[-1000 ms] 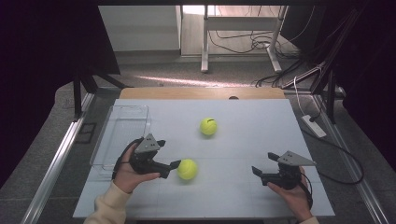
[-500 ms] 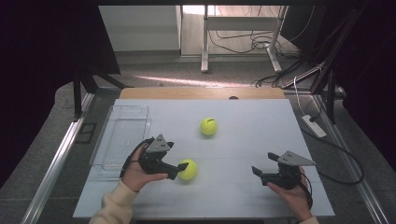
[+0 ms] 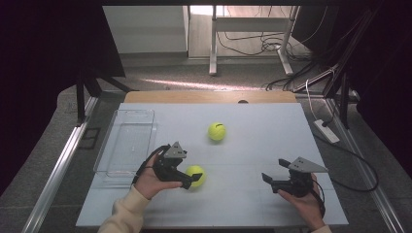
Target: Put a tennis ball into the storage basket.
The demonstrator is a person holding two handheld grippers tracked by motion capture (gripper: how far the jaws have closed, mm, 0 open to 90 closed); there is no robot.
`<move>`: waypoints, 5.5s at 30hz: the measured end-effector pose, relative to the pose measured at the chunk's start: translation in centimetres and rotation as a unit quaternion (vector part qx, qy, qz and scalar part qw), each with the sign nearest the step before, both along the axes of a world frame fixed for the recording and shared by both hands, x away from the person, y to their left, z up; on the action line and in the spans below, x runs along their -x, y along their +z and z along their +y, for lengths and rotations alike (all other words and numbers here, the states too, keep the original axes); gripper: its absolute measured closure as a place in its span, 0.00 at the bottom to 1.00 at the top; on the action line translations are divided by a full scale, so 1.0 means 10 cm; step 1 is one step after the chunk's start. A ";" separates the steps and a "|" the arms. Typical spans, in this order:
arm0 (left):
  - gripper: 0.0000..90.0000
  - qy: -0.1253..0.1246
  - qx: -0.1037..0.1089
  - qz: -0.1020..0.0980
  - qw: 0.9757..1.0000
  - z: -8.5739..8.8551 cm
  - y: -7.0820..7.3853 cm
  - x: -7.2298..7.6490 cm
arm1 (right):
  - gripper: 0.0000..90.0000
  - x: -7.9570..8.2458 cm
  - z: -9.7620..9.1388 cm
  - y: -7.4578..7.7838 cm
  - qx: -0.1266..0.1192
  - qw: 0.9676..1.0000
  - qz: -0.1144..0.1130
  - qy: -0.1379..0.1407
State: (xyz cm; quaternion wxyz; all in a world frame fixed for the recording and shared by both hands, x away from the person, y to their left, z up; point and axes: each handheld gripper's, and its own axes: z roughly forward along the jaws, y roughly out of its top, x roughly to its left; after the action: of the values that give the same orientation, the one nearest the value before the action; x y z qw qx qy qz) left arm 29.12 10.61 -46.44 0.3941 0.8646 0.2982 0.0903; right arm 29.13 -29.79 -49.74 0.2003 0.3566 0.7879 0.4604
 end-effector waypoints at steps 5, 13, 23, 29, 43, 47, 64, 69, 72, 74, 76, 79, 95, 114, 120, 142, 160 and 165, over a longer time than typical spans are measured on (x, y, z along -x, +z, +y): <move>0.05 0.001 -0.012 0.011 1.000 -0.04 -0.03 -0.04 | 0.14 0.00 0.00 0.00 0.000 1.000 0.000 0.000; 0.05 -0.005 -0.027 0.023 0.999 -0.14 -0.08 -0.06 | 0.14 0.00 0.00 0.00 0.000 1.000 0.001 -0.001; 0.05 -0.006 -0.059 0.035 0.998 -0.23 -0.20 -0.10 | 0.14 0.00 0.00 0.00 0.000 1.000 0.001 0.000; 0.05 -0.002 -0.066 0.045 0.997 -0.23 -0.26 -0.12 | 0.14 0.00 0.00 0.00 0.000 1.000 0.001 0.000; 0.21 -0.013 -0.098 0.052 0.994 -0.27 -0.37 -0.09 | 0.14 0.00 -0.01 0.00 0.000 1.000 0.001 0.000; 0.29 -0.007 -0.097 0.052 0.994 -0.25 -0.36 -0.09 | 0.14 0.00 0.00 0.00 0.000 1.000 0.001 0.000; 0.30 0.007 -0.077 0.033 0.996 -0.16 -0.24 -0.07 | 0.14 0.00 -0.01 0.00 -0.003 1.000 -0.002 -0.002; 0.30 0.013 -0.064 0.021 0.998 -0.12 -0.18 -0.06 | 0.14 0.00 -0.01 0.00 -0.003 1.000 -0.002 -0.002; 0.30 0.015 -0.060 0.016 0.998 -0.10 -0.16 -0.05 | 0.14 0.00 -0.01 0.00 -0.003 1.000 -0.002 -0.002; 0.30 0.017 -0.056 0.013 0.998 -0.09 -0.15 -0.05 | 0.14 0.00 -0.01 0.00 -0.003 1.000 -0.002 -0.002; 0.30 0.017 -0.054 0.008 0.998 -0.08 -0.14 -0.05 | 0.14 0.00 -0.01 0.00 -0.003 1.000 -0.002 -0.002; 0.30 0.020 -0.049 0.003 0.999 -0.06 -0.12 -0.04 | 0.14 0.00 -0.01 0.00 -0.003 1.000 -0.002 -0.002; 0.30 0.028 0.006 -0.019 0.999 0.05 0.03 0.01 | 0.14 0.00 -0.01 0.00 -0.003 1.000 -0.001 -0.002; 0.30 0.043 0.025 -0.055 0.997 0.12 0.13 0.06 | 0.15 0.00 -0.01 0.00 -0.002 1.000 -0.002 -0.002; 0.30 0.053 0.039 -0.067 0.996 0.16 0.17 0.07 | 0.15 0.00 -0.01 0.00 -0.003 1.000 -0.003 -0.003; 0.30 0.068 0.080 -0.095 0.990 0.28 0.30 0.10 | 0.15 0.01 0.00 0.01 -0.006 1.000 -0.005 -0.006; 0.30 0.085 0.097 -0.115 0.985 0.39 0.41 0.10 | 0.15 0.01 0.00 0.02 -0.007 1.000 -0.008 -0.009; 0.30 0.089 0.097 -0.120 0.984 0.43 0.43 0.08 | 0.15 0.01 0.00 0.01 -0.007 1.000 -0.008 -0.009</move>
State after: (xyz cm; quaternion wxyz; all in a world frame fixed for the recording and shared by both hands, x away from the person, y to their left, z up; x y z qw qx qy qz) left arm 28.33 14.93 -42.18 0.4994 0.7751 0.3320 0.1992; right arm 29.05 -29.78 -49.62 0.2079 0.3614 0.7798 0.4671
